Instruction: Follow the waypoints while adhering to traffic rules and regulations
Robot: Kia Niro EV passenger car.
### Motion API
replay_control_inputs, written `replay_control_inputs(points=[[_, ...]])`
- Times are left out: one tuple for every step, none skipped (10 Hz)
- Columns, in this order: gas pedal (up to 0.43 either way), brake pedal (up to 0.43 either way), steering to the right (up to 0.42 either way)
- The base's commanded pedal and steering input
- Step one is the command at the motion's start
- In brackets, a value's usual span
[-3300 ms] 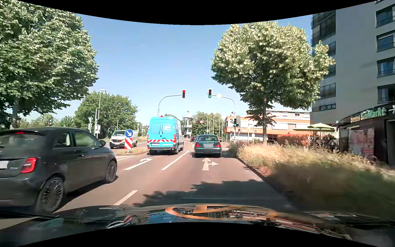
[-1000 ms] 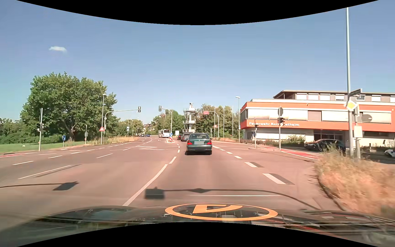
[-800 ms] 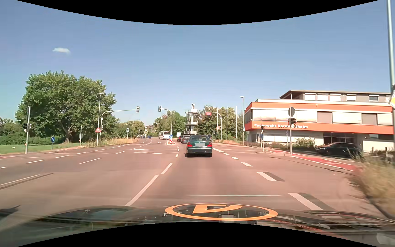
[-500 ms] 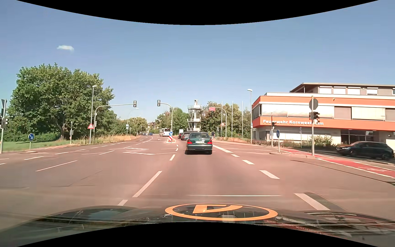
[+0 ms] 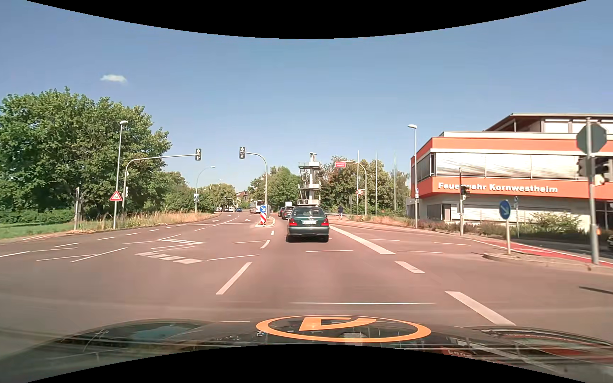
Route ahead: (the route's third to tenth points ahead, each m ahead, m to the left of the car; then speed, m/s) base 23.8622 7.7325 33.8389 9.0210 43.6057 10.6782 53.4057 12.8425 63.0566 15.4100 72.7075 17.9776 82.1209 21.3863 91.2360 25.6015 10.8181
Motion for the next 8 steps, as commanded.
replay_control_inputs(points=[[0.150,0.000,-0.029],[0.150,0.000,-0.029],[0.150,0.000,-0.029],[0.150,0.000,-0.029],[0.150,0.000,-0.029],[0.138,0.000,-0.029],[0.138,0.000,-0.029],[0.130,0.000,-0.029]])
